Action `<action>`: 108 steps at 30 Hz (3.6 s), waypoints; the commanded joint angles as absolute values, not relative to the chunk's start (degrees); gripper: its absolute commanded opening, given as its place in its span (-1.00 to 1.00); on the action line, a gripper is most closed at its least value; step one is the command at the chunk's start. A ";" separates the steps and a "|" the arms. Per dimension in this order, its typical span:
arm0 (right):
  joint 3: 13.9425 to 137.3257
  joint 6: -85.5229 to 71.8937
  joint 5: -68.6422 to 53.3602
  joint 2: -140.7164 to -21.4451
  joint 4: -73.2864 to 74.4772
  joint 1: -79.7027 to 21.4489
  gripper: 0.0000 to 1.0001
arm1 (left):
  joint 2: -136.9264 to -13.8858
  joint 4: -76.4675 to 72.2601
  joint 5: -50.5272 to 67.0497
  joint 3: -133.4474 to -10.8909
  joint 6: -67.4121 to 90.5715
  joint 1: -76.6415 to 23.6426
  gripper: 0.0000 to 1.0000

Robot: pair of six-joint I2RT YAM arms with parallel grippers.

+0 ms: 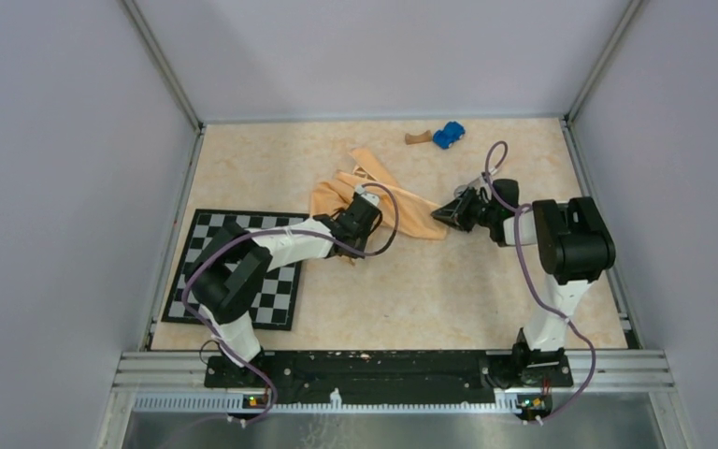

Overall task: Fold the napkin into a case and place the utensils inside
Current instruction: Pick up the crumpled napkin from the center of the board.

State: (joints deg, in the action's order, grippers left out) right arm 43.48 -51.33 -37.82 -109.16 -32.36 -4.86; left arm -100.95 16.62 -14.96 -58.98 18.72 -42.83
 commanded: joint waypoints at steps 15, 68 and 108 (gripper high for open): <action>39.04 -33.96 -33.67 -93.97 -4.58 1.84 0.36 | -78.43 27.17 -3.63 -54.13 20.18 -43.77 -1.00; 85.35 -13.60 2.42 -93.40 38.16 -8.44 0.53 | -49.60 25.95 2.71 -40.25 29.39 -43.77 -1.00; 37.72 -58.49 5.42 -61.86 24.25 -26.14 -1.00 | -41.16 24.56 0.53 -45.84 22.95 -43.77 -1.00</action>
